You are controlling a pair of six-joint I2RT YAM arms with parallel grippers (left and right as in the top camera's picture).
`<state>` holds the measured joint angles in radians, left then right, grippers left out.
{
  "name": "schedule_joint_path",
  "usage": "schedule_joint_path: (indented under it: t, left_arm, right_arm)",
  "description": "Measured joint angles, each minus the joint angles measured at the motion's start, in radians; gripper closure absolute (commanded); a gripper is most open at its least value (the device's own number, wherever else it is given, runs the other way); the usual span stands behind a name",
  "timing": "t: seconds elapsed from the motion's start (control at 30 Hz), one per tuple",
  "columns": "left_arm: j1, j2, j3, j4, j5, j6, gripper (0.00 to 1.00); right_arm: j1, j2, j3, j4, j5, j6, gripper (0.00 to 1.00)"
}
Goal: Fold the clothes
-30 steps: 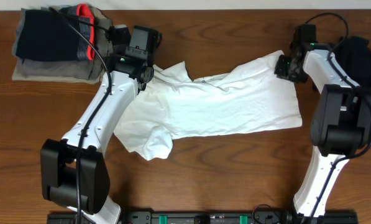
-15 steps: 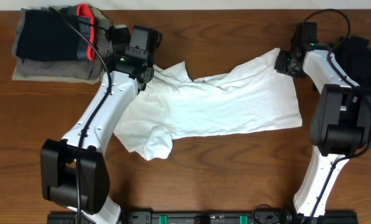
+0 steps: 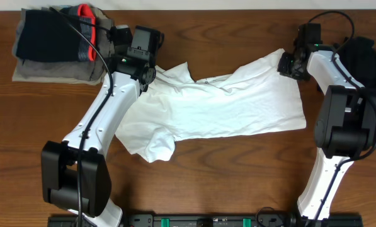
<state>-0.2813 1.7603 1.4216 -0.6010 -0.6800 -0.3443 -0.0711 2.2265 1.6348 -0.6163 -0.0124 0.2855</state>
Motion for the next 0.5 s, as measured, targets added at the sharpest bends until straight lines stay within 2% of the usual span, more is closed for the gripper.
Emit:
schedule_joint_path:
  t: [0.23, 0.3, 0.37, 0.5]
  left_arm:
    - [0.000, 0.000, 0.000, 0.000, 0.000, 0.000, 0.94]
    - [0.000, 0.000, 0.000, 0.000, 0.000, 0.000, 0.94]
    - [0.000, 0.000, 0.000, 0.000, 0.000, 0.000, 0.94]
    - [0.000, 0.000, 0.000, 0.000, 0.000, 0.000, 0.94]
  right_arm:
    - [0.023, 0.000, 0.000, 0.008, -0.003, 0.000, 0.83]
    - [0.026, 0.000, 0.000, 0.008, -0.006, 0.000, 0.88]
    - [0.026, 0.000, 0.000, 0.008, -0.010, -0.001, 0.99]
    - [0.025, 0.000, 0.000, 0.011, -0.013, 0.006, 0.99]
